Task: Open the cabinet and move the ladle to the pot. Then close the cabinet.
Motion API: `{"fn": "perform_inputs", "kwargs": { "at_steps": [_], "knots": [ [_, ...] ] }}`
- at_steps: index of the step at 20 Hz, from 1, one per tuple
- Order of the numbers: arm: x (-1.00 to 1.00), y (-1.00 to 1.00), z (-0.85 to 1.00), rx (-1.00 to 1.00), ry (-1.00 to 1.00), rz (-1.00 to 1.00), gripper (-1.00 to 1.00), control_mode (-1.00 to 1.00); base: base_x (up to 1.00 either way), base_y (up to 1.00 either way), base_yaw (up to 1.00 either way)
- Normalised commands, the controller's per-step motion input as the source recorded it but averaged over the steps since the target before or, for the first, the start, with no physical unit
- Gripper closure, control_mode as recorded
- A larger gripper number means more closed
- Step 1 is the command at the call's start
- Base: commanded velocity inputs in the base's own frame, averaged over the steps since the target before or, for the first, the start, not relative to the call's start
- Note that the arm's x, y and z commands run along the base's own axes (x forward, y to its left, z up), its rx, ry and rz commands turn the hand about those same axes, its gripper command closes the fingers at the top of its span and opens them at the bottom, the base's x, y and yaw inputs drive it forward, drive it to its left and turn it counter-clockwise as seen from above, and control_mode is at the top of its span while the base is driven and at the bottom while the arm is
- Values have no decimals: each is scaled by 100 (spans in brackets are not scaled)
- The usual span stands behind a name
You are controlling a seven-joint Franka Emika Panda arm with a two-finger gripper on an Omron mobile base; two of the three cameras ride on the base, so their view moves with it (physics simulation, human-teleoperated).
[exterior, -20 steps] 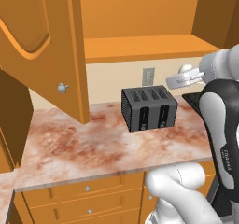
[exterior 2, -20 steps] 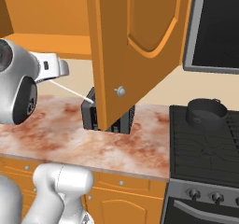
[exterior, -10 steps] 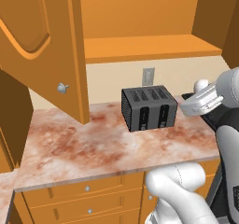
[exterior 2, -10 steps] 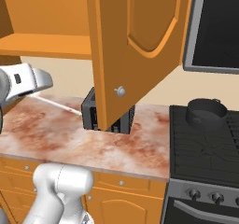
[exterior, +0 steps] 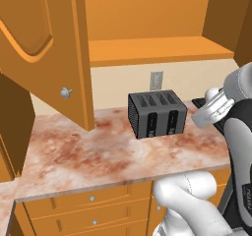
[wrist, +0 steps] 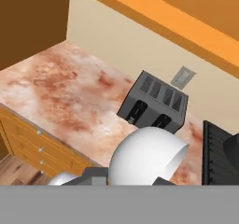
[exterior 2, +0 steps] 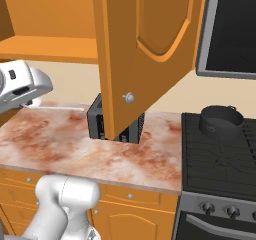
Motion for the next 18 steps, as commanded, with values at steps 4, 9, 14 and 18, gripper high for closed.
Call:
{"fn": "perform_inputs", "kwargs": {
  "at_steps": [4, 9, 14, 18],
  "knots": [
    [0, 0, -1, -4, 12, 4, 100, -100, 0, 0, 0],
    [-4, 0, -8, -1, 6, 2, 100, -100, 0, 0, 0],
    [-46, -1, -14, 0, 0, 1, 100, 100, -20, 0, 0],
    [0, 0, 0, 0, 0, 0, 100, 100, -100, 0, 0]
  ]
}}
